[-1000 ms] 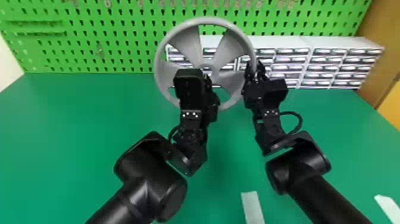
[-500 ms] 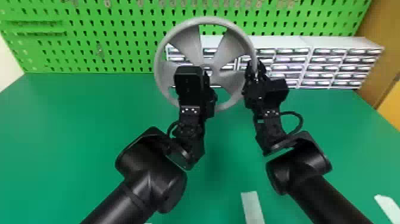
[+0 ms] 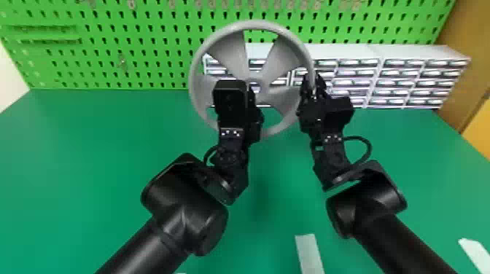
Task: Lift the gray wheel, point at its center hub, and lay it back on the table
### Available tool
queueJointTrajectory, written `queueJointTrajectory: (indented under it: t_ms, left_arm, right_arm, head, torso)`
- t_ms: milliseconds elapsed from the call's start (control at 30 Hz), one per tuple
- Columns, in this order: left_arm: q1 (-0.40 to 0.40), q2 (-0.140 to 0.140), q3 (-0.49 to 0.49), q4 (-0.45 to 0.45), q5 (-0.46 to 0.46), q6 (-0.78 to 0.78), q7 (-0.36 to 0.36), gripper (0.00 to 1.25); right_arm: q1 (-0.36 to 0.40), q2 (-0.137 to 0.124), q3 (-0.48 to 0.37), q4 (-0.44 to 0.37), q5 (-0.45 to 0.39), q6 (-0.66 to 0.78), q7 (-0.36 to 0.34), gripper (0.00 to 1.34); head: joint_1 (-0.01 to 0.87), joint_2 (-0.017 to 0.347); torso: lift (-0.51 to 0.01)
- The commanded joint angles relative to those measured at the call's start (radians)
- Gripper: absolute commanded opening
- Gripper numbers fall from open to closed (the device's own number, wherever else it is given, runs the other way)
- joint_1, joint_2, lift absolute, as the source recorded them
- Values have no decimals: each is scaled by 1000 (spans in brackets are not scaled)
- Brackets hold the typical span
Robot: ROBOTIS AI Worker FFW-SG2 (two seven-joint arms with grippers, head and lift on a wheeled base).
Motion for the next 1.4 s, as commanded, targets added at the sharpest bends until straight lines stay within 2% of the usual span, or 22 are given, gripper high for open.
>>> queueJointTrajectory:
  t_ms: [0, 1367]
  left_arm:
    - [-2, -3, 0, 8, 7, -8, -3, 51]
    - [-7, -5, 0, 16, 2, -24, -4, 51]
  right_arm:
    - [0, 0, 4, 0, -1, 0, 0, 123]
    - [0, -2, 4, -2, -6, 0, 2, 123]
  head:
    - [692, 48]
    - [692, 48]
  torso:
    - [-96]
    - [-96]
